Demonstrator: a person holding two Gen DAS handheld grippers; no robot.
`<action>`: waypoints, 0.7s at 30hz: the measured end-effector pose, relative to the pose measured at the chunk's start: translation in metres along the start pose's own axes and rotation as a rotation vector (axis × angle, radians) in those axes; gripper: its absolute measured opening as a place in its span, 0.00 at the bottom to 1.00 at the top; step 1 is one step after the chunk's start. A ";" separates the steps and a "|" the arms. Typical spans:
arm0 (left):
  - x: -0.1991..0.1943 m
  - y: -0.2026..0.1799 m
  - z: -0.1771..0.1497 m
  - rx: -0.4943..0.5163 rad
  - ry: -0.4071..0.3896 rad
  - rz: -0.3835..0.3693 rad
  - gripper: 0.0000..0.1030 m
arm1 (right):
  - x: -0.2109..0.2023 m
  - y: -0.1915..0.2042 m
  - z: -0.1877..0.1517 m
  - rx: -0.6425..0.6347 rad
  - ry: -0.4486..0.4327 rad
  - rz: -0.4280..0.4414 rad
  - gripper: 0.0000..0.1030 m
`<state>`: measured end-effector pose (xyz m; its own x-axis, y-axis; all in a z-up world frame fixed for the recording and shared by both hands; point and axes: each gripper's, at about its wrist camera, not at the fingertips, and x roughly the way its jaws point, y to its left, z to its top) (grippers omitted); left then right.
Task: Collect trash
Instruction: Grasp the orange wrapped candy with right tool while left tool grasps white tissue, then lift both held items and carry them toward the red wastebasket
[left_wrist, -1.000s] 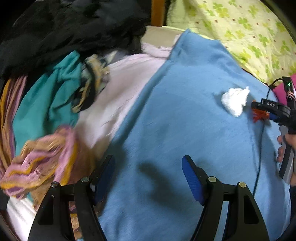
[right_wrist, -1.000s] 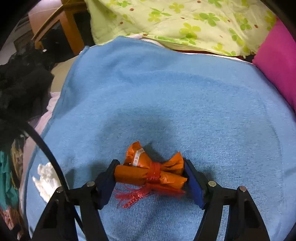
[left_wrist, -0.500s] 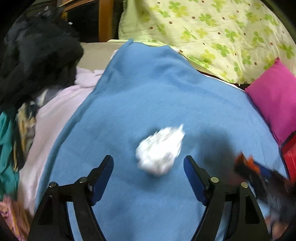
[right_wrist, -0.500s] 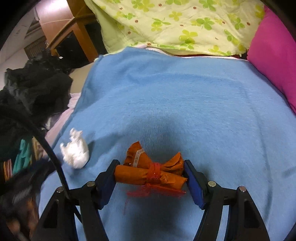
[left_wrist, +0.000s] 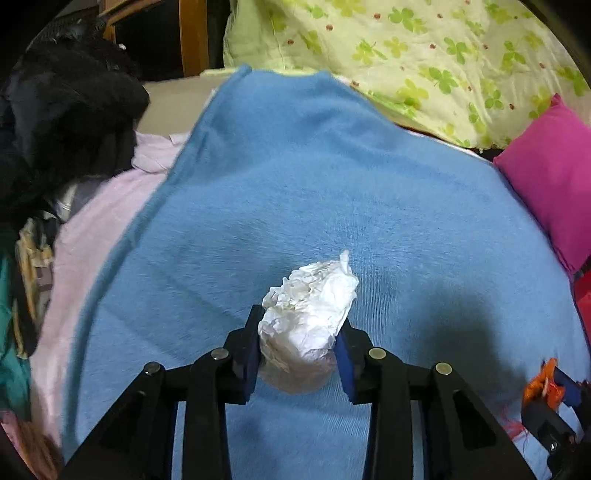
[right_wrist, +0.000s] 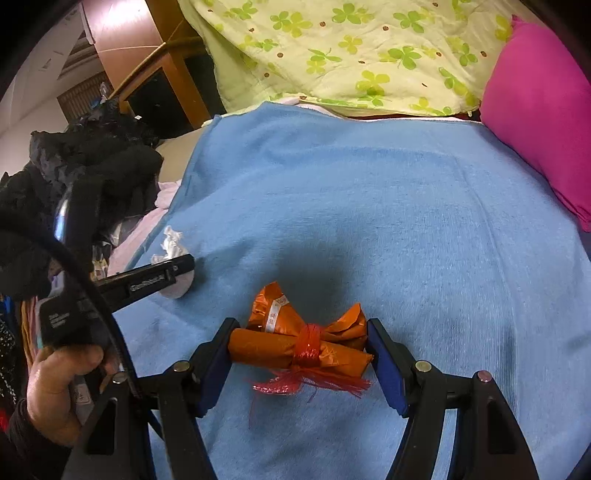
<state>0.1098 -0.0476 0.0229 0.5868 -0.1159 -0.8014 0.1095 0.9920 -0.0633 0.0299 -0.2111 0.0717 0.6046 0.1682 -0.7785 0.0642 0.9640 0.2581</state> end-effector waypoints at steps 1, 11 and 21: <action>-0.008 0.003 -0.002 0.003 -0.012 0.003 0.36 | -0.002 0.003 -0.001 -0.004 0.000 -0.001 0.70; -0.088 0.044 -0.041 -0.029 -0.089 0.025 0.36 | -0.042 0.037 -0.024 -0.023 -0.023 0.018 0.70; -0.132 0.051 -0.072 -0.039 -0.116 0.018 0.36 | -0.086 0.056 -0.039 -0.046 -0.067 0.026 0.70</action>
<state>-0.0204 0.0223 0.0825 0.6772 -0.1005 -0.7289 0.0676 0.9949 -0.0743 -0.0491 -0.1631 0.1307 0.6573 0.1802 -0.7317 0.0127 0.9682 0.2499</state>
